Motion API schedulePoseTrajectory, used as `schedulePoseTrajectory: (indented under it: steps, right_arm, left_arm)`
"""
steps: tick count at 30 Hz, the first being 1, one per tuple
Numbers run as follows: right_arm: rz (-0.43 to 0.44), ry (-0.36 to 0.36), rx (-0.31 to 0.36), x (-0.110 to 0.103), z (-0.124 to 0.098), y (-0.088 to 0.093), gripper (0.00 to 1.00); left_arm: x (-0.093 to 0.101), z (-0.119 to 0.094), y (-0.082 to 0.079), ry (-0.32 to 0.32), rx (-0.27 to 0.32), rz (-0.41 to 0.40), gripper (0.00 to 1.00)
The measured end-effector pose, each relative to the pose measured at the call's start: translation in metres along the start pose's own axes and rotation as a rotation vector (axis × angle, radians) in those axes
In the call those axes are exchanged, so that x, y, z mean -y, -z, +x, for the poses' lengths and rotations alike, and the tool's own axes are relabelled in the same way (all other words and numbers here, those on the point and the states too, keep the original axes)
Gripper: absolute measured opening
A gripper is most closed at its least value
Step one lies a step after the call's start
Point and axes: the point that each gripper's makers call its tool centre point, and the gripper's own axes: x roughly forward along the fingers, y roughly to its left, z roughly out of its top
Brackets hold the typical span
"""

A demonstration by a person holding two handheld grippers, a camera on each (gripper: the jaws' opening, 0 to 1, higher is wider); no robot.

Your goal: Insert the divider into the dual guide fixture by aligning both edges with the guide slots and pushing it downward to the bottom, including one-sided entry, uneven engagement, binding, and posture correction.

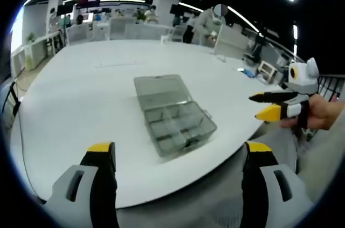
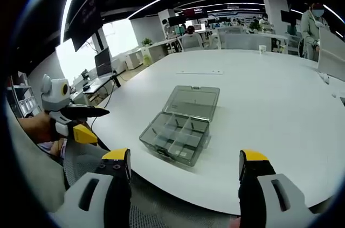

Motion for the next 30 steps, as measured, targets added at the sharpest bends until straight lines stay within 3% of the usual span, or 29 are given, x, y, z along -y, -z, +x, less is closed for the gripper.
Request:
schedulePoseTrajectory:
  steps: [30]
  right_arm:
    - [0.004,-0.003,-0.015,0.0006,-0.0001,0.0039,0.79]
  left_arm:
    - [-0.0011,0.0008,0.0029,-0.007,-0.011,-0.016,0.96]
